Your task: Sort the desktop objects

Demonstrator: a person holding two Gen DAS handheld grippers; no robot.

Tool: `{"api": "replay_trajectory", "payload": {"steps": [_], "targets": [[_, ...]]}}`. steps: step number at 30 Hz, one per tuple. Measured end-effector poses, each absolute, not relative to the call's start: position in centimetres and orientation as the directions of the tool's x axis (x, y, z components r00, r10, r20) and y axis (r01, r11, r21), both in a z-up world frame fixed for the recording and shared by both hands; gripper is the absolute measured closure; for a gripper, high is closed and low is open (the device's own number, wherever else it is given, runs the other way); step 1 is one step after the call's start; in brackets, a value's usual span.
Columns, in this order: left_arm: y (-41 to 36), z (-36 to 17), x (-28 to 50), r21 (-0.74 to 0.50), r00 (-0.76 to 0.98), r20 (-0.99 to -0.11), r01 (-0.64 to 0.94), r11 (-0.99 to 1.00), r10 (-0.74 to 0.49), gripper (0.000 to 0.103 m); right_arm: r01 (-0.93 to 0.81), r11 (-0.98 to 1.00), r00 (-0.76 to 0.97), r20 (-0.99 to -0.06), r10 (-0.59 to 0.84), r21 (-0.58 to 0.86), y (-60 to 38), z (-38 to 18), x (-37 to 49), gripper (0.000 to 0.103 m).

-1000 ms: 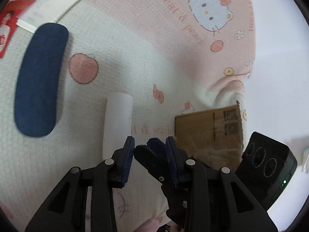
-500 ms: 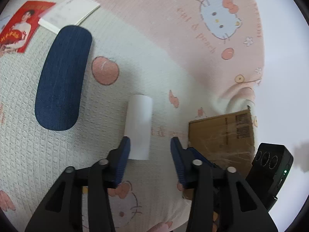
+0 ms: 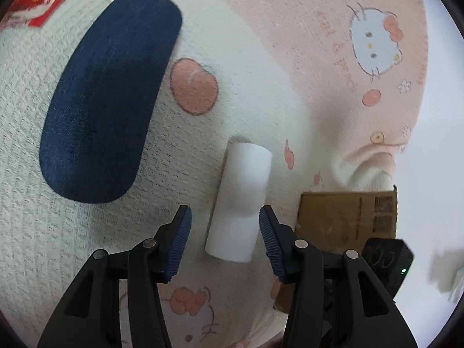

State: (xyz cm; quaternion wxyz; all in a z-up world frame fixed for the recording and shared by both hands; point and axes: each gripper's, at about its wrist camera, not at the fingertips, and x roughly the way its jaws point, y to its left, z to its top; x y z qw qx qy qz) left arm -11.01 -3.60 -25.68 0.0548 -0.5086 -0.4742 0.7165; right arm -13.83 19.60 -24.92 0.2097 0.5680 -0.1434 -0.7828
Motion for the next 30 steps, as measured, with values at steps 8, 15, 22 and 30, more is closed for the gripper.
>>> {"api": "replay_trajectory", "payload": {"steps": [8, 15, 22, 30], "targets": [[-3.3, -25.0, -13.2, -0.724, -0.439, -0.686, 0.343, -0.598, 0.579, 0.051, 0.174, -0.862, -0.281, -0.815, -0.506, 0.475, 18.8, -25.3, -13.2, 0.056], [-2.9, -25.3, -13.9, -0.701, -0.375, -0.711, 0.302, -0.647, 0.595, 0.068, 0.249, -0.843, -0.244, -0.812, -0.531, 0.476, 16.3, -25.8, -14.0, 0.055], [-2.6, -25.2, -14.7, -0.700, -0.346, -0.710, 0.257, -0.666, 0.613, 0.069, 0.319, -0.853, -0.229, -0.840, -0.491, 0.412, 13.9, -25.8, -15.4, 0.055], [-2.0, -25.0, -14.0, -0.695, -0.344, -0.713, 0.230, -0.681, 0.611, 0.069, 0.293, -0.865, -0.225, -0.850, -0.476, 0.407, 14.0, -26.3, -15.4, 0.062]]}}
